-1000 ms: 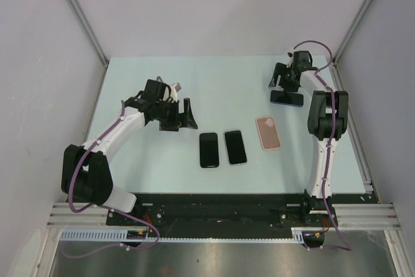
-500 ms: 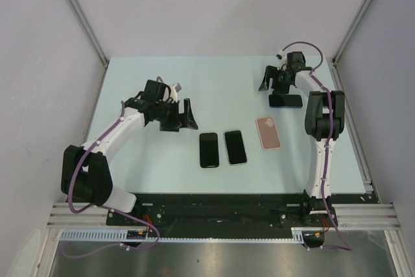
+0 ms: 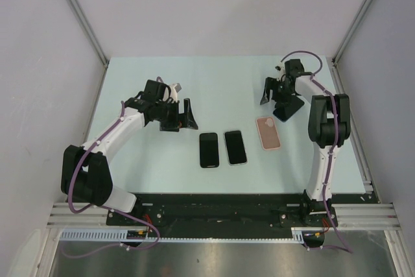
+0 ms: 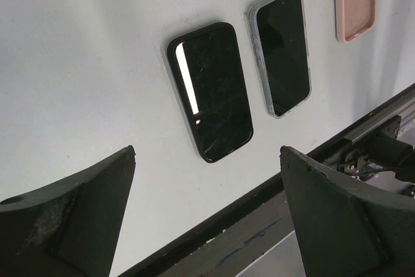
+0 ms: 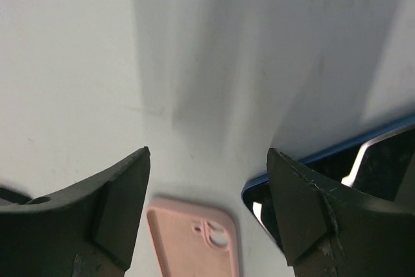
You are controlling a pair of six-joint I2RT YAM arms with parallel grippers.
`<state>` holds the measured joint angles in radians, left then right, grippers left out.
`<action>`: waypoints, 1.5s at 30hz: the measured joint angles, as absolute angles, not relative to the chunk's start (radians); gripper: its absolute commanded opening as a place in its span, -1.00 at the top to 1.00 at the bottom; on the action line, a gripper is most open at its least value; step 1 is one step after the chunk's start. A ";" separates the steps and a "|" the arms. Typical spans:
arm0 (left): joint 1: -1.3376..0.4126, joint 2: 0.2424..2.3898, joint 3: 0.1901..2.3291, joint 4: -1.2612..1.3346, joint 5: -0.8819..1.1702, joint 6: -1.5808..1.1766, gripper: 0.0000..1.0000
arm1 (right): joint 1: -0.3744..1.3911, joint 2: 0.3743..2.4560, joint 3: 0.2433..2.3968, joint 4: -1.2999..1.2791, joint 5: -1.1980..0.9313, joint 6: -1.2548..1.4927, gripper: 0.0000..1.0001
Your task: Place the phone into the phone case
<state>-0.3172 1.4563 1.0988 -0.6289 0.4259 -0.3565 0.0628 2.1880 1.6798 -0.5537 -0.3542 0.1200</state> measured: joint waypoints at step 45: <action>-0.317 1.438 1.094 -0.622 0.432 -0.357 -0.92 | 0.011 2.119 1.576 -0.607 0.265 0.482 -0.83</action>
<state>-0.3172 1.4384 1.0939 -0.6224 0.4324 -0.3569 0.0109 2.1189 1.5764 -0.6067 0.2653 0.4824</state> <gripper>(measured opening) 0.961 0.938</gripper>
